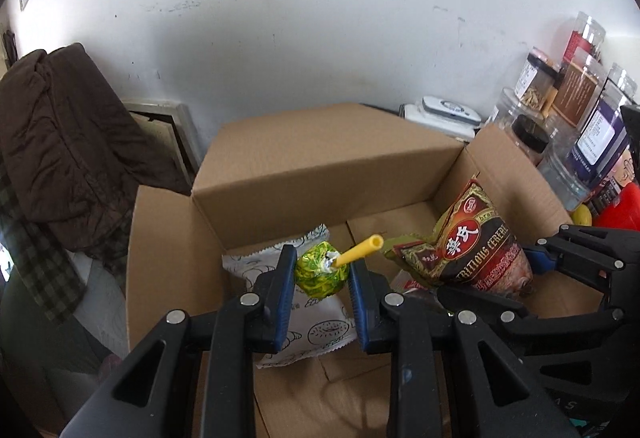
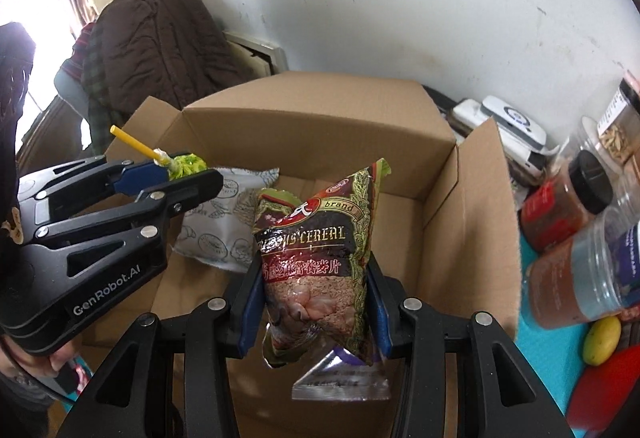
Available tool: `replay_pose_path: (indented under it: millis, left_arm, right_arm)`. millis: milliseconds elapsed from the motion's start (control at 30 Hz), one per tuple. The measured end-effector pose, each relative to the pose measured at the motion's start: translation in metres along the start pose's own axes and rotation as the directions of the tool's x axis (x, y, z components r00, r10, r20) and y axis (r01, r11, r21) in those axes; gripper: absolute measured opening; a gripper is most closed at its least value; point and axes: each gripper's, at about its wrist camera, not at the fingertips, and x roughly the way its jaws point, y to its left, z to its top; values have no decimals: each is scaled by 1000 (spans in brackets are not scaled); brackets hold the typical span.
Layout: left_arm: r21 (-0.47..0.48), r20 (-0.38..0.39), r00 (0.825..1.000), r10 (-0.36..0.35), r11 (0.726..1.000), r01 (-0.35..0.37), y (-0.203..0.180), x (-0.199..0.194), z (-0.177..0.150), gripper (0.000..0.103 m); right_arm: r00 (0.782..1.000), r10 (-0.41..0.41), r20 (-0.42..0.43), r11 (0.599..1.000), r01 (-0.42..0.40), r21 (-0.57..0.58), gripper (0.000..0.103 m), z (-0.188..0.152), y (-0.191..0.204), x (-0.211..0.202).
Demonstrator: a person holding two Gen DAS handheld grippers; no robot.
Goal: Organize snacks
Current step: 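Lower both snacks into the box and open both tools, then withdraw both tools from the box back over the remaining snacks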
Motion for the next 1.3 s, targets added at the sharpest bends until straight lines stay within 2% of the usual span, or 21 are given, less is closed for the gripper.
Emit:
replay_pose_path:
  millis: [233, 267, 333, 400, 467, 567, 833, 1100, 1300]
  left_arm:
    - [-12, -96, 994, 44, 999, -45, 4, 19, -3, 26]
    - [-15, -104, 994, 42, 999, -43, 5, 21, -4, 26]
    - [-14, -107, 993, 48, 999, -49, 5, 21, -5, 26]
    - [-3, -99, 992, 73, 997, -73, 3, 20, -5, 32]
    - [9, -91, 992, 91, 996, -91, 1, 17, -4, 49]
    - [21, -74, 990, 117, 993, -116, -2, 11, -4, 59]
    - [-9, -46, 992, 120, 993, -120, 1, -14, 0, 60]
    - [-19, 44, 992, 119, 993, -119, -1, -65, 6, 60]
    - [-27, 112, 986, 120, 993, -118, -2, -107, 8, 60]
  right_arm:
    - [1000, -26, -4, 1000, 26, 3, 51, 2, -1, 3]
    - [999, -34, -2, 999, 34, -2, 55, 2, 0, 2]
    - [999, -44, 0, 999, 44, -9, 56, 1, 1, 0]
    - [999, -47, 1, 999, 47, -12, 56, -1, 0, -2]
    - [998, -56, 1, 998, 56, -14, 56, -3, -1, -4]
    - [998, -67, 3, 998, 67, -15, 56, -4, 0, -9]
    - [996, -83, 41, 996, 84, -3, 56, -5, 1, -37]
    - [989, -86, 119, 996, 87, -6, 56, -3, 11, -78]
    - [974, -88, 209, 996, 92, -9, 56, -3, 23, -117]
